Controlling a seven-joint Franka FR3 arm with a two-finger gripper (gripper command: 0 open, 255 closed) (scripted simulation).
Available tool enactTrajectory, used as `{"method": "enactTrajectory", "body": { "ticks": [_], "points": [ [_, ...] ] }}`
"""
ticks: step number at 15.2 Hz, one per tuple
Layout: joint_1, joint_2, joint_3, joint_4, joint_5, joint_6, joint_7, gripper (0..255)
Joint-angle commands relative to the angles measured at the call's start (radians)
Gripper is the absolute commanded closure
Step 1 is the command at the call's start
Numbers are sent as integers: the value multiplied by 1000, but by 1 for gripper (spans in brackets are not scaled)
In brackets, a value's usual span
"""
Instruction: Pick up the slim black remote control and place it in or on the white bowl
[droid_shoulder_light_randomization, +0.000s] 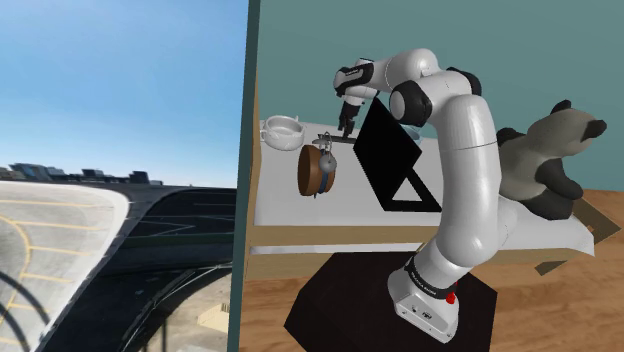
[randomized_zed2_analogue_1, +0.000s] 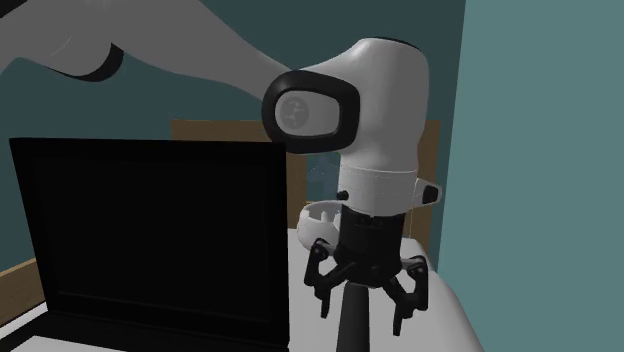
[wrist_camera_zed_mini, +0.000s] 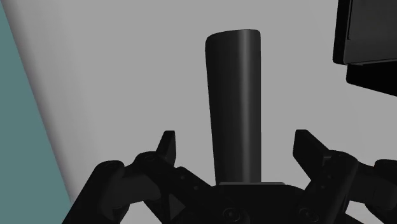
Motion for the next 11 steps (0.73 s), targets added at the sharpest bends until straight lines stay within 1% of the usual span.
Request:
{"method": "enactTrajectory", "body": {
  "ticks": [1, 8, 9, 11],
  "points": [
    [0, 13, 5, -15, 4, 10, -1, 0],
    [0, 13, 5, -15, 4, 10, -1, 0],
    [0, 14, 5, -14, 4, 10, -1, 255],
    [0, 14, 5, -14, 4, 10, -1, 255]
  ]
}}
